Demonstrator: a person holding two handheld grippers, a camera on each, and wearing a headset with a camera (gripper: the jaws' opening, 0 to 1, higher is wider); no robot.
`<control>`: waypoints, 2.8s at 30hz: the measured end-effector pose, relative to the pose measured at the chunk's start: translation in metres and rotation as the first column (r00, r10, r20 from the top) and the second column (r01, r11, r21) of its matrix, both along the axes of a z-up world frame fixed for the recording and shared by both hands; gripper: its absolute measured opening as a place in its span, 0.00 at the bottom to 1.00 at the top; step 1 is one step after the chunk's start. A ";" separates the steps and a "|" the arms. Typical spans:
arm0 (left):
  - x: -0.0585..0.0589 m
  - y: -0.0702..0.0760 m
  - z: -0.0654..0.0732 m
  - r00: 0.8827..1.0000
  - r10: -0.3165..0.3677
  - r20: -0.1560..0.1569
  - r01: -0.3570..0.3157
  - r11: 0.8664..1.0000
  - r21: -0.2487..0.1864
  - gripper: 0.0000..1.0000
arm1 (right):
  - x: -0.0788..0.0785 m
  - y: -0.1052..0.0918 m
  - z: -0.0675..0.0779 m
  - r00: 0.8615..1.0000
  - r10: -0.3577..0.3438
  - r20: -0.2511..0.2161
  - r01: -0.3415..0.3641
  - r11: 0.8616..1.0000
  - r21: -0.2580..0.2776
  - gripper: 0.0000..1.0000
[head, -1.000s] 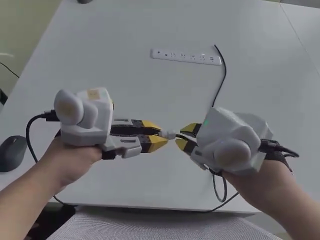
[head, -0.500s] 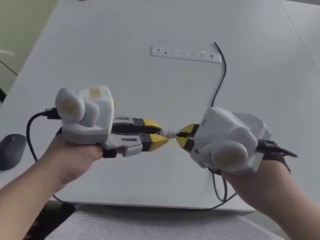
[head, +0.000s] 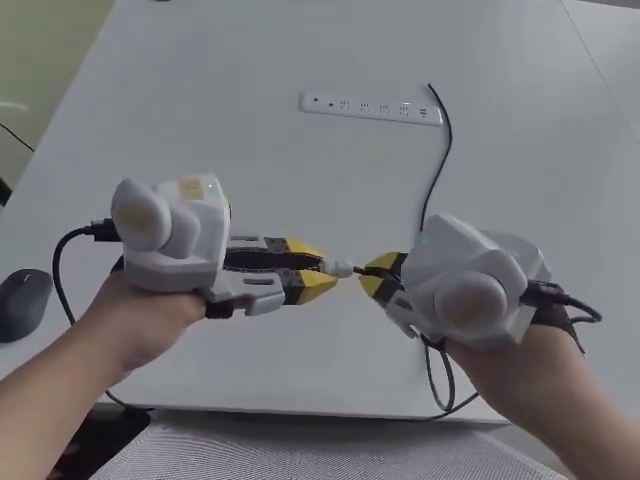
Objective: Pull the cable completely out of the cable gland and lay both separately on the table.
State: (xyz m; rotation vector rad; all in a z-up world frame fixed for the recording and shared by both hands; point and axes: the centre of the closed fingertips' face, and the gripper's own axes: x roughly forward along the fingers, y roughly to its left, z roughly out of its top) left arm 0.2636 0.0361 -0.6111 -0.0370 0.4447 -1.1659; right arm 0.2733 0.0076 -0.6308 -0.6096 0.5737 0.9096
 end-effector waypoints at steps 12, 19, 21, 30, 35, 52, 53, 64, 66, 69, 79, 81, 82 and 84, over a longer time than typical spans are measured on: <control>0.000 0.001 0.002 1.000 0.011 0.010 -0.011 1.000 0.005 0.15 | 0.006 -0.024 -0.016 0.984 -0.154 -0.084 0.161 0.984 0.082 0.00; 0.000 -0.001 0.002 1.000 0.009 0.007 -0.009 1.000 0.007 0.15 | 0.010 -0.044 -0.034 0.956 -0.261 -0.132 0.276 0.954 0.115 0.00; -0.001 -0.002 0.002 1.000 0.009 0.006 -0.009 1.000 0.007 0.15 | 0.011 -0.051 -0.039 0.939 -0.304 -0.161 0.326 0.936 0.134 0.00; -0.003 -0.008 0.001 1.000 0.005 0.006 -0.005 1.000 0.007 0.15 | 0.011 -0.076 -0.060 0.865 -0.430 -0.260 0.477 0.866 0.154 0.00; -0.005 -0.013 -0.002 1.000 0.004 -0.003 -0.004 1.000 0.013 0.15 | 0.009 -0.082 -0.069 0.820 -0.481 -0.312 0.543 0.825 0.157 0.00; 0.000 -0.008 -0.005 1.000 0.020 0.002 -0.020 0.999 0.026 0.15 | 0.009 -0.082 -0.061 0.877 -0.426 -0.222 0.462 0.874 0.152 0.01; 0.001 -0.007 -0.005 1.000 0.023 0.001 -0.023 0.999 0.027 0.15 | 0.009 -0.082 -0.059 0.885 -0.416 -0.211 0.450 0.881 0.149 0.01; 0.008 -0.003 -0.007 0.999 0.049 0.000 -0.049 0.998 0.043 0.15 | 0.012 -0.081 -0.040 0.929 -0.349 -0.122 0.363 0.923 0.127 0.04; 0.009 -0.004 -0.006 0.999 0.050 0.003 -0.050 0.998 0.044 0.15 | 0.013 -0.078 -0.032 0.940 -0.326 -0.098 0.336 0.933 0.125 0.06; 0.011 -0.006 -0.005 0.999 0.052 0.005 -0.052 0.998 0.043 0.15 | 0.011 -0.068 -0.019 0.962 -0.268 -0.059 0.273 0.956 0.109 0.11; 0.013 -0.012 -0.003 0.998 0.060 0.003 -0.060 0.997 0.045 0.15 | 0.008 -0.022 0.011 0.996 -0.033 0.077 0.032 0.999 0.010 0.12; 0.014 -0.012 -0.003 0.998 0.063 0.000 -0.063 0.997 0.048 0.15 | 0.009 -0.016 0.012 0.995 0.003 0.096 -0.003 1.000 -0.005 0.12; 0.014 -0.013 -0.003 0.998 0.063 0.002 -0.063 0.997 0.051 0.15 | 0.010 -0.014 0.010 0.995 0.019 0.096 -0.017 1.000 -0.021 0.12; 0.014 -0.013 -0.004 0.998 0.063 0.001 -0.063 0.997 0.053 0.15 | 0.012 -0.012 0.009 0.994 0.033 0.100 -0.030 0.999 -0.032 0.11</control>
